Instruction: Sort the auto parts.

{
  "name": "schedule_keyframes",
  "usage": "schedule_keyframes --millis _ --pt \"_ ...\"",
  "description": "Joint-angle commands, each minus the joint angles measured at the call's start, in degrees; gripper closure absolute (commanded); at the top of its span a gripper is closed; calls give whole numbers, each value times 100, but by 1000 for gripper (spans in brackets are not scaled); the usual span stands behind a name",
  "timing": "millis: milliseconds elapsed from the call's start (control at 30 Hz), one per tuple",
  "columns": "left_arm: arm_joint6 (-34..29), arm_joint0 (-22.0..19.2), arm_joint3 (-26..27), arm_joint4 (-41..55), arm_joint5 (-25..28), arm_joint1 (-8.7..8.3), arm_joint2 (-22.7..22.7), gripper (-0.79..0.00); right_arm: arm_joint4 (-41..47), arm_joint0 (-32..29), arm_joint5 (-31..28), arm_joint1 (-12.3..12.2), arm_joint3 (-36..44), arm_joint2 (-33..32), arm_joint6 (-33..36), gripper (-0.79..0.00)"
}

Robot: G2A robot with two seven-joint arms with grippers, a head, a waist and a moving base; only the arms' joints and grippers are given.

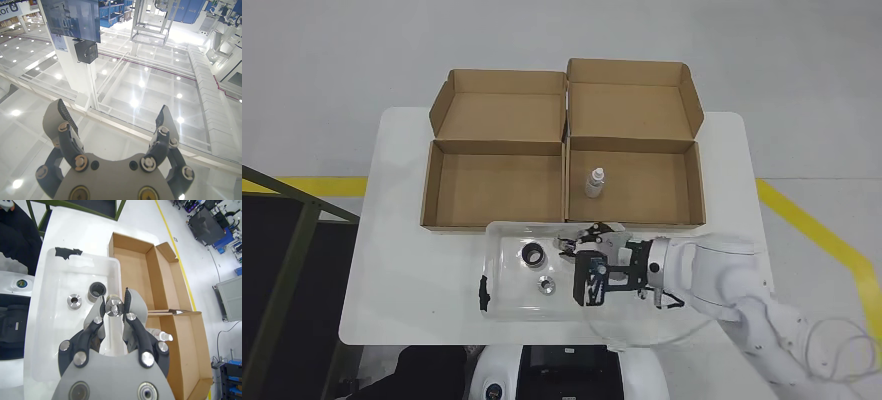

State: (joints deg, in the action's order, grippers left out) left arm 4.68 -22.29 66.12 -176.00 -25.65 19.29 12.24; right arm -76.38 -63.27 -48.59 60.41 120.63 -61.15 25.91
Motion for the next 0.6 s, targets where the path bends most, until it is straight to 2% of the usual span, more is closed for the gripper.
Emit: schedule_keyframes --millis 0,567 --pt "0 0 0 0 0 0 0 -785 78 29 29 -3 110 -93 -173 0" --pt "0 0 0 0 0 0 0 -785 736 202 317 -15 382 -826 -1601 0"
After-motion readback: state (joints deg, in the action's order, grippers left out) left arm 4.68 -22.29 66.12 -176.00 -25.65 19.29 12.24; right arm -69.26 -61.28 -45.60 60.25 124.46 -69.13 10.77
